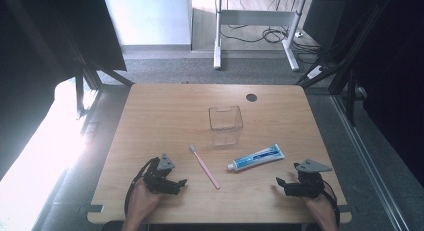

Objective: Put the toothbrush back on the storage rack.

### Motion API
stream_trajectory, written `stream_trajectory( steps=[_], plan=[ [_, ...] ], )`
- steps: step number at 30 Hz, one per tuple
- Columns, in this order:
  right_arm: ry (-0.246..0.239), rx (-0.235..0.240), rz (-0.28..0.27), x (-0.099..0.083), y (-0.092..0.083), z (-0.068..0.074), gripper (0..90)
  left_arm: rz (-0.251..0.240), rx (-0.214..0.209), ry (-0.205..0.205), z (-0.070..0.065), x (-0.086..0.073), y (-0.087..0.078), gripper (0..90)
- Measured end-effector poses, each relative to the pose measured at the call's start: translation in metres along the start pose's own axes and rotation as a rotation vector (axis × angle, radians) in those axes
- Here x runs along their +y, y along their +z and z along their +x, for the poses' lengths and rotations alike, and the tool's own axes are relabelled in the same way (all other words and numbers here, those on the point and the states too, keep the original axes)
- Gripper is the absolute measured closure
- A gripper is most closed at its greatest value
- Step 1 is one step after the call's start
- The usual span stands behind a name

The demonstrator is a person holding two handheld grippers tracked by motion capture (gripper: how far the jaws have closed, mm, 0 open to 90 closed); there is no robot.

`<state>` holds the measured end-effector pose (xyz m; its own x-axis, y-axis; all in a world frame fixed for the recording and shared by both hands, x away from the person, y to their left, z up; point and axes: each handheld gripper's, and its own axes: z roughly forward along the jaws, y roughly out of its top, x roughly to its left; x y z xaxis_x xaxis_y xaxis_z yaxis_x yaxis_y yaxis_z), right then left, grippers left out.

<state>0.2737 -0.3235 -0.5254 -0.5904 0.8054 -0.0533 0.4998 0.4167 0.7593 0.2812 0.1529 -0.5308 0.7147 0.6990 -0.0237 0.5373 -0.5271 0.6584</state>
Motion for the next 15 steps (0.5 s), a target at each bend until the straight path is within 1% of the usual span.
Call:
stream_trajectory(
  steps=[3,4,6,8,9,10,15],
  plan=[
    [-0.004,0.002,0.002,0.0002,0.0007,0.0006,11.2,0.003,-0.004,-0.012,-0.0005,0.0011,-0.0006,12.9],
    [-0.003,0.003,0.005,0.0001,0.0009,0.0009,11.2,0.006,-0.006,-0.025,-0.0001,0.002,-0.0013,13.0],
    [-0.005,0.003,0.007,-0.0001,0.0015,0.001,11.2,0.006,-0.009,-0.024,0.0002,0.0024,-0.0018,13.0],
    [-0.005,0.006,0.012,-0.0004,0.0022,0.001,11.2,0.001,-0.01,-0.037,0.0,0.0037,-0.0035,13.2],
    [-0.004,0.006,0.014,-0.0005,0.0025,0.0009,11.2,-0.002,-0.01,-0.042,-0.0001,0.0048,-0.0044,13.2],
    [-0.002,0.005,0.015,-0.0007,0.0025,0.0005,11.2,-0.003,0.0,-0.051,-0.0005,0.0069,-0.0055,13.5],
    [0.002,0.003,0.01,-0.0006,0.0017,-0.0002,11.5,0.007,0.001,-0.054,-0.002,0.0092,-0.0058,14.7]
  ],
)
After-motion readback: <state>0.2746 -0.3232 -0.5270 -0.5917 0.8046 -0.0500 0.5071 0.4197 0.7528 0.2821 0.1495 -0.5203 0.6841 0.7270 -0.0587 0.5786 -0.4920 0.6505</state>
